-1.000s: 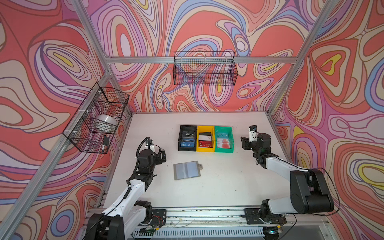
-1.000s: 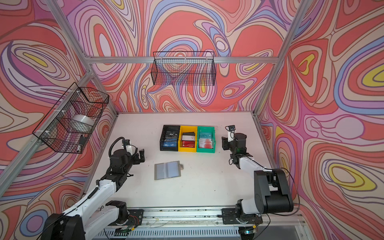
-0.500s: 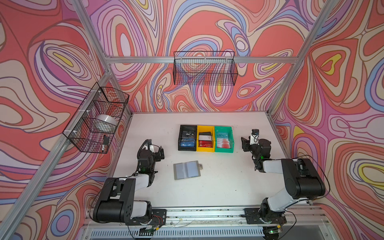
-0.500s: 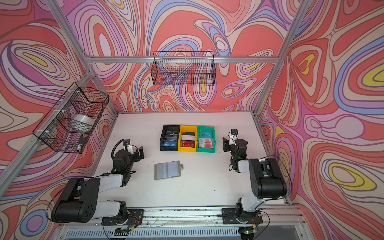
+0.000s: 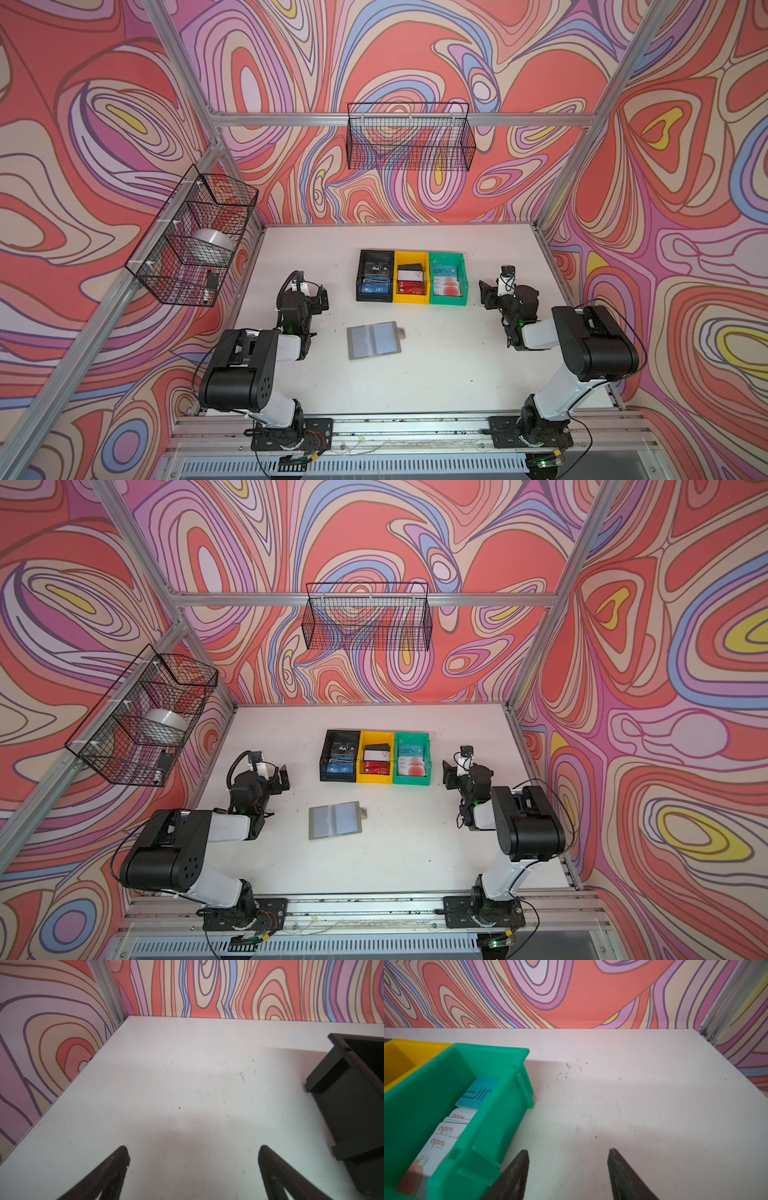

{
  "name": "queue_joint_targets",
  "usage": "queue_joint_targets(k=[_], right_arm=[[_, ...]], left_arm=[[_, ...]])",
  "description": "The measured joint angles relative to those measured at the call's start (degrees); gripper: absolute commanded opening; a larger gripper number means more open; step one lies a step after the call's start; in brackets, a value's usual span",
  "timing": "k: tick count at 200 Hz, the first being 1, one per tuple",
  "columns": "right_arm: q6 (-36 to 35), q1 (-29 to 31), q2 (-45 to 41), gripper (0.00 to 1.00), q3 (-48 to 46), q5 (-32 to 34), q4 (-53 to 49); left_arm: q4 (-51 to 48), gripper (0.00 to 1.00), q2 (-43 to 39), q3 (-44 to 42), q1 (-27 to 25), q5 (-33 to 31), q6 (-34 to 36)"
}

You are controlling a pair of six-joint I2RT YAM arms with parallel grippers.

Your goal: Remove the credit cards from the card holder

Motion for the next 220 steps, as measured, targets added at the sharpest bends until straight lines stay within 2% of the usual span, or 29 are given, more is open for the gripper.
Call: queue_joint_targets(k=[220], right_arm=[[-0.3,-0.2,0.0,0.98,0.0,0.0,0.7]], left_arm=[[-0.6,1.00,0.0,0.0,0.0,-0.4,-0.1]])
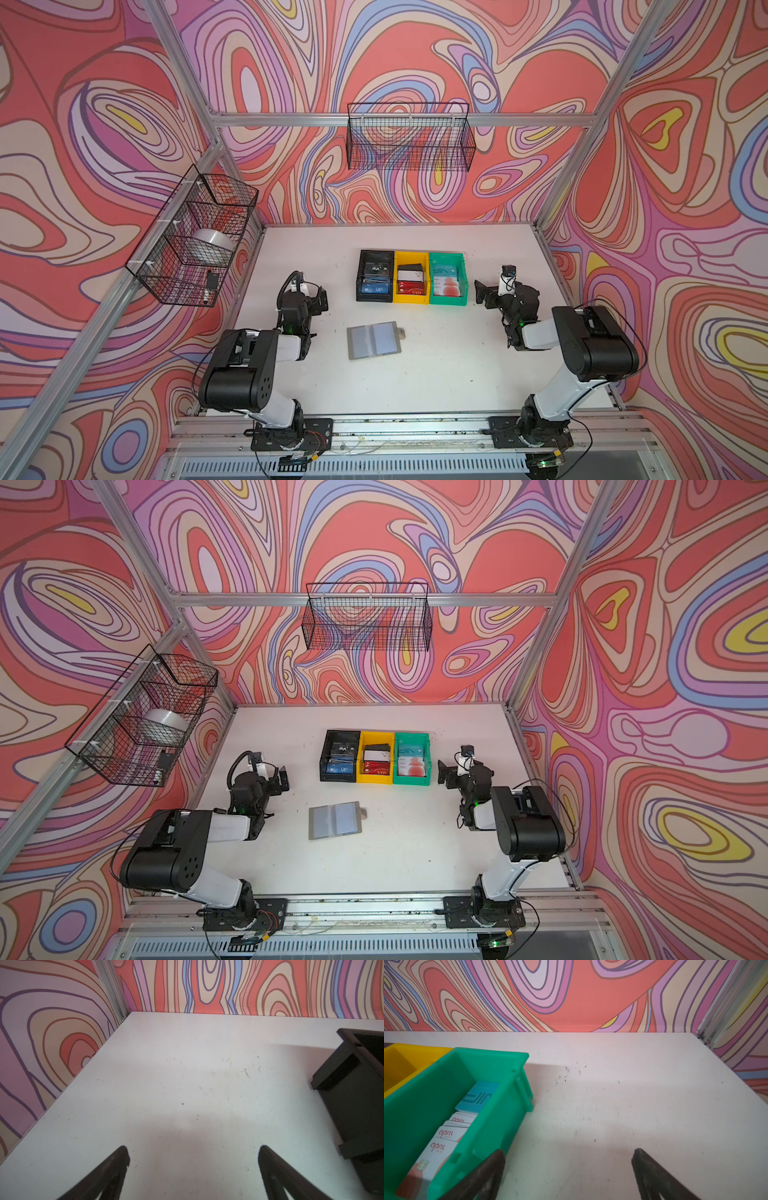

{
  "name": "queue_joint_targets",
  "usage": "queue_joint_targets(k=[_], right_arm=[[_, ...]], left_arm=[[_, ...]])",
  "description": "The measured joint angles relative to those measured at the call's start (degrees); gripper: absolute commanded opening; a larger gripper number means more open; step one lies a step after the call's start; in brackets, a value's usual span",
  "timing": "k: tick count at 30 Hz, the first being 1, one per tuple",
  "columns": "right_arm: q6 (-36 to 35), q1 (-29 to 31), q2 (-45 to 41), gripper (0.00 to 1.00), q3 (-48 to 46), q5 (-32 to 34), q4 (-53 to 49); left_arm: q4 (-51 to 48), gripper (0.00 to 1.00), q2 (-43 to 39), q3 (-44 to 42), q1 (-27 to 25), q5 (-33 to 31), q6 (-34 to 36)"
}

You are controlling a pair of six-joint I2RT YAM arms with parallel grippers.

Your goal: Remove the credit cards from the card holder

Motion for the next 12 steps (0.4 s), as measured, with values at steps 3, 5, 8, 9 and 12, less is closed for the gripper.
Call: queue_joint_targets(k=[3,5,8,9,12], right_arm=[[0.0,0.0,0.0,0.98,0.2,0.0,-0.1],[0.0,0.0,0.0,0.98,0.3,0.0,-0.2],[0.0,0.0,0.0,0.98,0.3,0.0,-0.3],[0.0,0.0,0.0,0.98,0.3,0.0,-0.3],[0.0,0.0,0.0,0.98,0.3,0.0,-0.2]], left_arm=[[0.0,1.00,0.0,0.0,0.0,0.0,0.0],[0.0,1.00,0.0,0.0,0.0,0.0,0.0],[0.0,1.00,0.0,0.0,0.0,0.0,0.0],[0.0,1.00,0.0,0.0,0.0,0.0,0.0],[0.0,1.00,0.0,0.0,0.0,0.0,0.0]])
